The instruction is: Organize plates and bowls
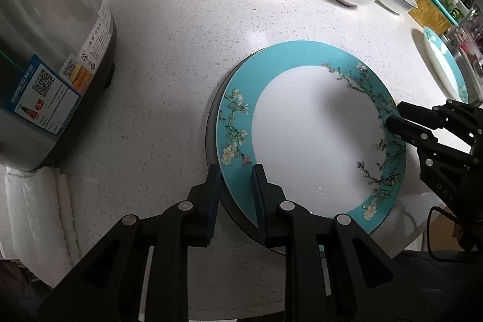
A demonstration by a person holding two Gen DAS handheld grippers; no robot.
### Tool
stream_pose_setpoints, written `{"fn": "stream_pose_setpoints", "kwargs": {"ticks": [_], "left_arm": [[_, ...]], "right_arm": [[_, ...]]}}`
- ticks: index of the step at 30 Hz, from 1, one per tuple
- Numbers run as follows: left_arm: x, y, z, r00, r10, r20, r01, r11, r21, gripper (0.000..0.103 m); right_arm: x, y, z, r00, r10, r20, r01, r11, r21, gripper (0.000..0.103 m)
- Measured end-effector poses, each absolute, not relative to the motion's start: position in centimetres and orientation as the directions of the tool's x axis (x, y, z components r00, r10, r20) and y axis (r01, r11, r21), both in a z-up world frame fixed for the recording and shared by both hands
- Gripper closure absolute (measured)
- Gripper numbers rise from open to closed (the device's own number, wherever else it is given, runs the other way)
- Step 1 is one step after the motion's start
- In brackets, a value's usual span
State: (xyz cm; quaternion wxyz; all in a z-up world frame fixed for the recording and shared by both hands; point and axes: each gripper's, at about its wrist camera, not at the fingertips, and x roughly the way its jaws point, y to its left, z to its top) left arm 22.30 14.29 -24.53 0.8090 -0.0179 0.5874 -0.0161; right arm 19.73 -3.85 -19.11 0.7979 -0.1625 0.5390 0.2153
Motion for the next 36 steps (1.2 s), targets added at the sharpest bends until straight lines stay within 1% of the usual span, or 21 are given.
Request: {"fn": "stream_pose_setpoints", "kwargs": {"ticks": [1, 2, 3, 4, 5, 6, 7, 9, 10, 11, 12, 14, 16, 19, 21, 23, 27, 30, 31, 33, 36], "left_arm": [[22.4, 14.4, -24.4, 0.314, -0.047, -0.948, 0.004, 0.999, -0.048, 0.083], [22.4, 14.5, -24.0, 0.323, -0.047, -0.945, 0.003, 0.999, -0.048, 0.082], [22.5, 14.7, -23.4, 0.345, -0.05, -0.937, 0.001, 0.999, -0.052, 0.074], [22.4, 14.9, -22.7, 0.372, -0.052, -0.927, -0.001, 0.998, -0.057, 0.05], [22.6, 15.2, -21.6, 0.423, -0.059, -0.904, -0.004, 0.998, -0.067, 0.034], [22.6, 15.4, -20.7, 0.472, -0.073, -0.879, -0.001, 0.997, -0.083, 0.015], [22.8, 15.5, -19.7, 0.524, -0.111, -0.845, 0.019, 0.993, -0.119, 0.009], [23.6, 15.5, -18.6, 0.556, -0.225, -0.8, 0.082, 0.973, -0.217, 0.006], [24.2, 15.2, -18.4, 0.546, -0.273, -0.792, 0.106, 0.96, -0.258, 0.0], [24.8, 14.7, -18.2, 0.527, -0.309, -0.792, 0.122, 0.949, -0.29, 0.0], [25.5, 14.1, -18.2, 0.503, -0.35, -0.79, 0.137, 0.935, -0.327, 0.0], [26.8, 12.6, -18.3, 0.443, -0.456, -0.772, 0.159, 0.887, -0.433, 0.0], [27.9, 11.2, -18.4, 0.383, -0.501, -0.776, 0.156, 0.863, -0.481, 0.0], [28.7, 7.8, -18.4, 0.309, -0.512, -0.801, 0.165, 0.859, -0.485, 0.001], [29.2, 5.6, -17.6, 0.318, -0.53, -0.786, 0.196, 0.848, -0.492, 0.001], [29.5, 2.9, -16.8, 0.325, -0.512, -0.795, 0.225, 0.859, -0.461, 0.001], [31.3, -2.6, -16.1, 0.327, -0.485, -0.811, 0.206, 0.874, -0.439, 0.001], [33.3, -8.1, -15.6, 0.323, -0.485, -0.813, 0.232, 0.873, -0.428, 0.001], [33.9, -10.3, -15.4, 0.331, -0.48, -0.812, 0.256, 0.874, -0.412, 0.001], [35.5, -14.2, -15.2, 0.344, -0.455, -0.821, 0.287, 0.884, -0.37, 0.001], [38.1, -19.0, -16.0, 0.361, -0.432, -0.826, 0.323, 0.889, -0.324, 0.001]], "right_arm": [[19.7, -3.8, -19.1, 0.331, 0.164, -0.929, -0.518, 0.855, -0.033, 0.075], [19.8, -3.8, -19.0, 0.329, 0.154, -0.932, -0.513, 0.858, -0.039, 0.057], [19.7, -3.8, -18.9, 0.332, 0.154, -0.931, -0.509, 0.86, -0.039, 0.039], [19.7, -4.1, -18.5, 0.345, 0.159, -0.925, -0.495, 0.868, -0.036, 0.032], [19.7, -4.4, -18.1, 0.358, 0.164, -0.919, -0.482, 0.875, -0.032, 0.027], [19.8, -4.7, -17.8, 0.371, 0.172, -0.913, -0.467, 0.884, -0.024, 0.025], [20.1, -5.7, -17.1, 0.383, 0.196, -0.903, -0.432, 0.902, 0.013, 0.025], [20.8, -8.1, -16.1, 0.393, 0.262, -0.882, -0.342, 0.931, 0.124, 0.02], [21.1, -9.6, -15.6, 0.404, 0.299, -0.865, -0.281, 0.94, 0.194, 0.019], [21.2, -11.0, -15.3, 0.414, 0.329, -0.849, -0.229, 0.94, 0.252, 0.016], [21.3, -12.5, -15.2, 0.422, 0.355, -0.834, -0.176, 0.935, 0.309, 0.008], [21.0, -16.2, -14.9, 0.445, 0.399, -0.802, -0.044, 0.904, 0.425, 0.0], [19.6, -19.9, -14.5, 0.514, 0.435, -0.74, 0.045, 0.847, 0.529, 0.0], [17.9, -24.4, -14.2, 0.58, 0.423, -0.696, 0.111, 0.806, 0.582, 0.0], [17.6, -27.1, -14.0, 0.598, 0.399, -0.695, 0.142, 0.8, 0.582, 0.0], [17.5, -31.6, -13.9, 0.612, 0.377, -0.695, 0.2, 0.776, 0.598, 0.0], [18.9, -39.6, -13.1, 0.626, 0.333, -0.705, 0.244, 0.775, 0.583, 0.0], [21.1, -45.4, -13.2, 0.576, 0.315, -0.755, 0.256, 0.807, 0.532, 0.001], [22.3, -47.7, -13.4, 0.55, 0.317, -0.773, 0.253, 0.818, 0.516, 0.002], [23.7, -50.4, -14.1, 0.525, 0.32, -0.789, 0.229, 0.84, 0.493, 0.014], [25.3, -52.7, -15.6, 0.471, 0.339, -0.814, 0.198, 0.859, 0.473, 0.022]]}}
